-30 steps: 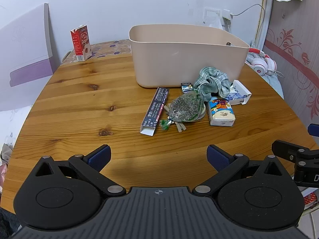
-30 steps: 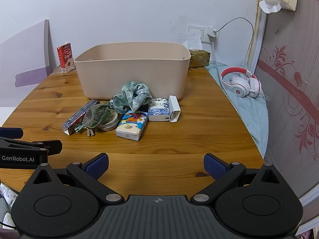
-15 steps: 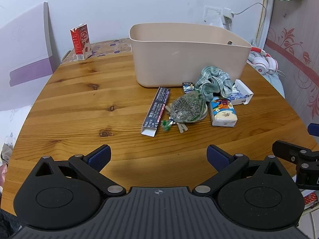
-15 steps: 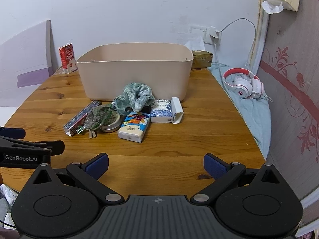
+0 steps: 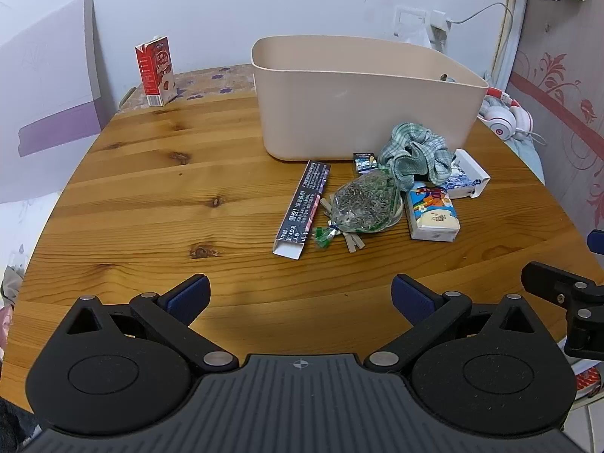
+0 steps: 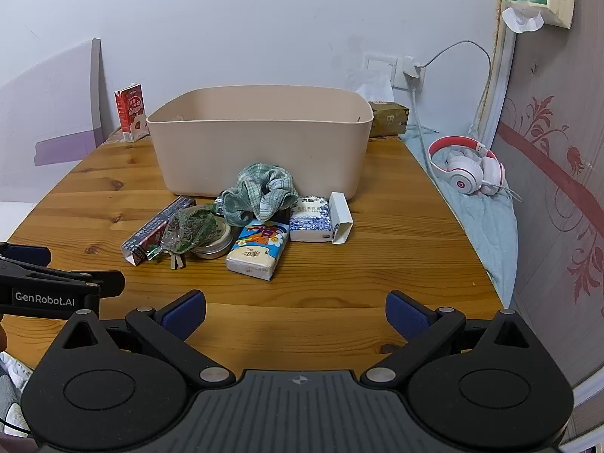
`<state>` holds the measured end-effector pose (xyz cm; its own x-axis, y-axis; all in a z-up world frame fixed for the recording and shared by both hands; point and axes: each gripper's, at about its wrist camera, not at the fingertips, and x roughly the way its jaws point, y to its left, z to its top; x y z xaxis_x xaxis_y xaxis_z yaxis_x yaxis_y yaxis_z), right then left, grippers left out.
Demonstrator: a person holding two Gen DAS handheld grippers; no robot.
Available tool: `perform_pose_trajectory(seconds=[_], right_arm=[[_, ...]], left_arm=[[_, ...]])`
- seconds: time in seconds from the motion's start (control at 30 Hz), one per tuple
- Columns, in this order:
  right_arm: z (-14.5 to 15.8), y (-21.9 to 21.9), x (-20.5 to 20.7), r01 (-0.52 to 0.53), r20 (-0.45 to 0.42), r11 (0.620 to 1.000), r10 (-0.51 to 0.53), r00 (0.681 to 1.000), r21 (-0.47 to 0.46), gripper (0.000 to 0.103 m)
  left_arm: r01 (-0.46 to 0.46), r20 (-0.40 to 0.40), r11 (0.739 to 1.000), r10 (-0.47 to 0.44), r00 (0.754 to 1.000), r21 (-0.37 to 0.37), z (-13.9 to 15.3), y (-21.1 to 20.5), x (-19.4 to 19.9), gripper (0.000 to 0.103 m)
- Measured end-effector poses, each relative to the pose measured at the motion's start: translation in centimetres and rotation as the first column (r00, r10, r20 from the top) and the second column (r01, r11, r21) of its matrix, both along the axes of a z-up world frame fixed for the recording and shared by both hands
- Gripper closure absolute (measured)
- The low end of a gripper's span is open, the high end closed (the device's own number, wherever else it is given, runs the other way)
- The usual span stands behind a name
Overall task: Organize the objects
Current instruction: 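Move both tools toward the items in front of the bin, then grasp the dark box with the left gripper while the right grasps the tissue pack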
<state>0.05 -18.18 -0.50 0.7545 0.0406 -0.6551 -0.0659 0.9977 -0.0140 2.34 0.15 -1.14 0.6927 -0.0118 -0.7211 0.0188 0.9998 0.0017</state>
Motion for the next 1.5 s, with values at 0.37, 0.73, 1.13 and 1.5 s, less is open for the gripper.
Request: perform_pose_trajectory(seconds=[0.37, 0.73, 1.13, 1.5], right_arm=[[-1.2, 0.1, 1.1, 0.003, -0.02, 1.0, -0.002, 1.0, 0.012, 0.0], [-3.1, 0.5, 3.5, -0.023, 0.013, 1.0, 0.023, 1.0, 0.007, 0.0], [-5.8, 2.5, 8.0, -0.04, -0.056, 0.999, 0.04, 0.998, 0.001, 0.008], [-7.2, 3.1, 10.7, -0.01, -0.099, 1.0, 0.01, 0.995, 0.003, 0.018]], left_arm=[[-0.016, -0.029, 1.0, 0.016, 0.999, -0.004, -0.7, 0.4, 1.1, 0.0], [-0.031, -0.043, 0.999, 0.032, 0.999, 0.024, -2.3, 1.5, 4.1, 0.0], [0.1, -0.061, 0.995, -0.098, 0.993, 0.03, -4.6, 2.7, 8.5, 0.0], [0.252, -0.056, 0.968, -0.251, 0.966, 0.013, -5.0, 3.2, 10.4, 0.03]])
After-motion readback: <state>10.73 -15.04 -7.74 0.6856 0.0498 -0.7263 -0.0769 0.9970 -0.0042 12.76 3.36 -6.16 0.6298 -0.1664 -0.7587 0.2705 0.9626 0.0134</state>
